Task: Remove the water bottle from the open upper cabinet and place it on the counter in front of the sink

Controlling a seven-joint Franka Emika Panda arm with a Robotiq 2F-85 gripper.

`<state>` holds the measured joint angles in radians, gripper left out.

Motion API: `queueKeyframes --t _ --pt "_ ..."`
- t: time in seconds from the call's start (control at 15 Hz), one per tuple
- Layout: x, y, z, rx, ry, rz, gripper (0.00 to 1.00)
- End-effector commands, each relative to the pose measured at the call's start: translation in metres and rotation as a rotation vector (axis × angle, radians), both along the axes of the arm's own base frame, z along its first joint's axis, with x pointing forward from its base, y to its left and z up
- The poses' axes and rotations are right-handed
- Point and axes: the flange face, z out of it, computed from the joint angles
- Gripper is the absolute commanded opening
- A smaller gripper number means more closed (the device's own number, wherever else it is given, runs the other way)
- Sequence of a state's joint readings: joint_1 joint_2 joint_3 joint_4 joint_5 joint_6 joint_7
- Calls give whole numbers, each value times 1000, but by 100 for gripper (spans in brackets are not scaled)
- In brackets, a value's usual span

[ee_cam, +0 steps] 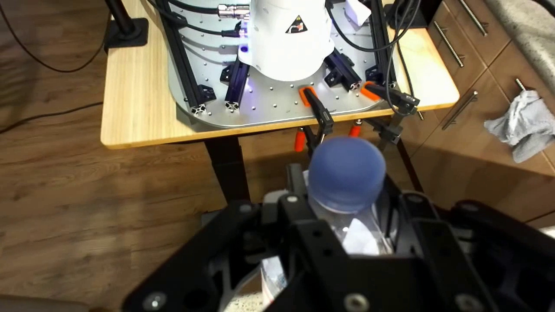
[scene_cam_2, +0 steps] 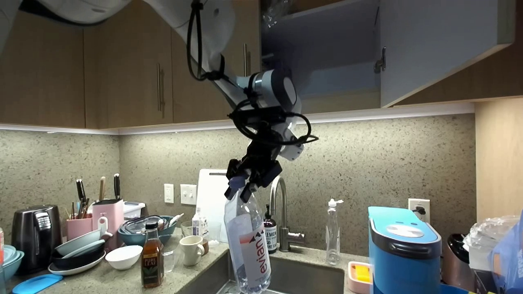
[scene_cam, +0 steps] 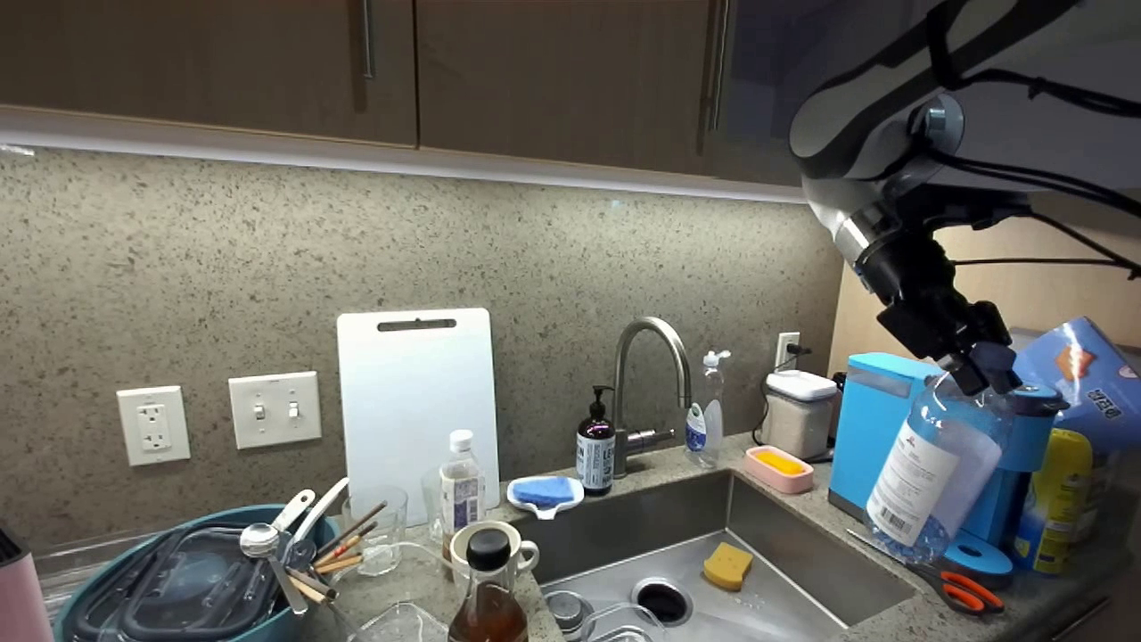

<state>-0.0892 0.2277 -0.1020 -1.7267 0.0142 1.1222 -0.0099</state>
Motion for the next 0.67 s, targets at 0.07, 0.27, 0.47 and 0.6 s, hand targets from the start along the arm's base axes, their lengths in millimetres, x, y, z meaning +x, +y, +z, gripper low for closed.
queueKeyframes --t 0.07,0.27,0.47,0.6 --pt "0 -2 0 0 3 -3 39" --pt "1 -1 -5 -3 9 -1 14" --pt "6 3 -23 -2 45 9 14" --pt "9 6 -37 4 77 10 14"
